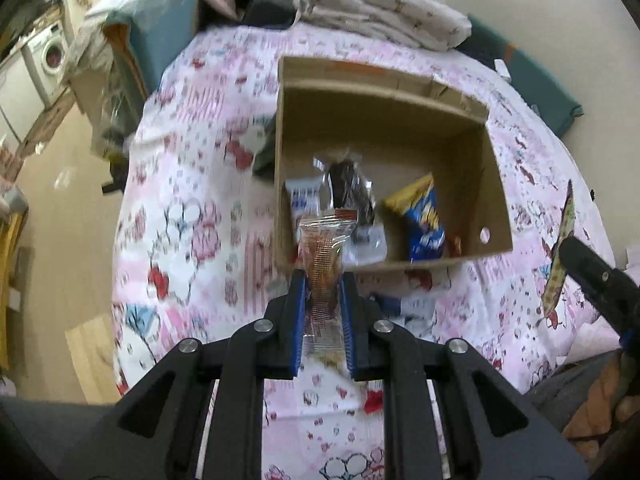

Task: Organize snacks
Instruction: 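Carry both held snacks up and over into the cardboard box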

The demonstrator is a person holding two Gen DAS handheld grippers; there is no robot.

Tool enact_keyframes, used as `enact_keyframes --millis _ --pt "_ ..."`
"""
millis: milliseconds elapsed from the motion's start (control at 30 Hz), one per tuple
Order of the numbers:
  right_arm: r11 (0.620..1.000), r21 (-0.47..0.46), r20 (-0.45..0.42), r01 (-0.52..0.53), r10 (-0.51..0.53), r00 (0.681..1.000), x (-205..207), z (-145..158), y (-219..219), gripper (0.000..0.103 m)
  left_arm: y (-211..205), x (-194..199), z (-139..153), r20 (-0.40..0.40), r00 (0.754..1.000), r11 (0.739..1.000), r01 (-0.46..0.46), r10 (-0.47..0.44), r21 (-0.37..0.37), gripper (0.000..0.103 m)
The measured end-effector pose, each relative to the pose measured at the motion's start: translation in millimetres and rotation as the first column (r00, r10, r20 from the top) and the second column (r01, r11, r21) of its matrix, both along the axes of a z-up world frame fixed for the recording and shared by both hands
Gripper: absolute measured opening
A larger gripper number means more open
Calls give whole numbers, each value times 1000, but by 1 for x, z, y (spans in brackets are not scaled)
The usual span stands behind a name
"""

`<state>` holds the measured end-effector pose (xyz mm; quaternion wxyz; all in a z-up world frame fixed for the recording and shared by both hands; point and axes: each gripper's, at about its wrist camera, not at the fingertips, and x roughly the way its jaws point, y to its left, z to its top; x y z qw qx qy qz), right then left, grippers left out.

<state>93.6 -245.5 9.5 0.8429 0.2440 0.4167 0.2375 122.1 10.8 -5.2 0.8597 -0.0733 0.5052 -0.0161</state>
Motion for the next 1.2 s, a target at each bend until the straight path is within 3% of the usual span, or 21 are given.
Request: enact_keyframes --millis 267,633,1033,1200 --pt "999 -10 50 43 -43 998 28 14 -15 29 -4 30 18 52 998 999 28 -30 33 13" --pt "995 -84 94 46 -38 995 67 16 -16 29 -21 71 11 60 996 998 58 -58 6 13" --pt "985 -170 21 40 -37 999 102 -13 -11 29 -34 94 -20 50 996 997 71 -73 25 13" --pt "975 -223 -25 23 -29 999 114 -32 -5 29 -27 99 -32 26 998 998 62 -62 -23 14"
